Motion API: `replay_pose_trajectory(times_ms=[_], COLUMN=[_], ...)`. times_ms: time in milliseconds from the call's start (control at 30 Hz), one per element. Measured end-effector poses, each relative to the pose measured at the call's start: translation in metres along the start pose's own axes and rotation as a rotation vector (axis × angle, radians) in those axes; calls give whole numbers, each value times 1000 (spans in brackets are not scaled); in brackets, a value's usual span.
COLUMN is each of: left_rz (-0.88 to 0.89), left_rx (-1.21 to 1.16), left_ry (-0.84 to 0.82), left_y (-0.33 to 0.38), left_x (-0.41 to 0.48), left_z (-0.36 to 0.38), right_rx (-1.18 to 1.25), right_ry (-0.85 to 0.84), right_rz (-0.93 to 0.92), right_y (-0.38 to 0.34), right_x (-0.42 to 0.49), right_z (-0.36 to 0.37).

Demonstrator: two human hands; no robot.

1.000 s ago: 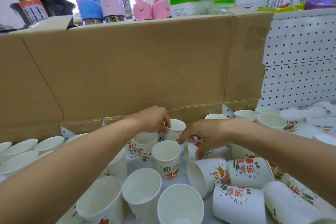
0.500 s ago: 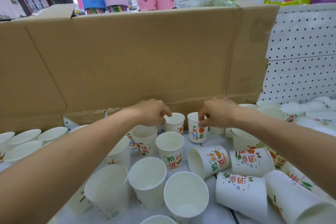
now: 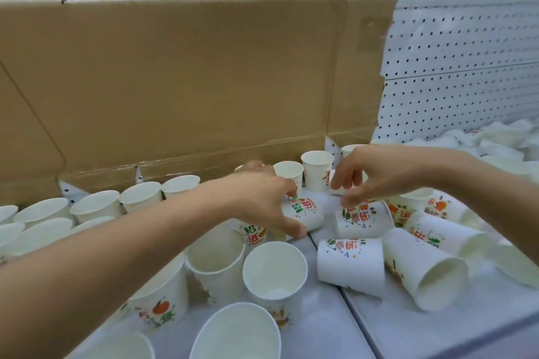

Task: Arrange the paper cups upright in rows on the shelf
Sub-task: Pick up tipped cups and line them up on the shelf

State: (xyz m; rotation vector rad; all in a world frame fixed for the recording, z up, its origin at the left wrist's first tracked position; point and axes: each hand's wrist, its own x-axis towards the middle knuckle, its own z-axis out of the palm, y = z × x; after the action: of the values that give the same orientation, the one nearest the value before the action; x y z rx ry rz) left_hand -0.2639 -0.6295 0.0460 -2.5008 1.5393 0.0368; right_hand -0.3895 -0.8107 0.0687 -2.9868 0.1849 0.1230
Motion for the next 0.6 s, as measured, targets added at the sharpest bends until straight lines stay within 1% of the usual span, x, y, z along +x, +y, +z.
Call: replay_pose_trajectory(times_ms=[100,167,233,333,500,600], left_rz=[-4,13,10,-14,37,50], left_rx=[51,61,32,-40,-171,-258], left_ry=[-53,-42,-28,-36,123,167], left_y=[6,9,8,6,9,5], left_x=[4,6,8,13,14,11], left_z=[2,3,6,9,7,2], right_rx=[-24,-14,-10,-66,-100,-130], right_ry=[49,75,47,-43,-86,-133], right_rz=[38,72,117,181,196,210], right_y=[2,5,7,9,7,4], right_x=[-19,-28,-34,-35,-28,-22], right_z=[2,4,7,17,26,27])
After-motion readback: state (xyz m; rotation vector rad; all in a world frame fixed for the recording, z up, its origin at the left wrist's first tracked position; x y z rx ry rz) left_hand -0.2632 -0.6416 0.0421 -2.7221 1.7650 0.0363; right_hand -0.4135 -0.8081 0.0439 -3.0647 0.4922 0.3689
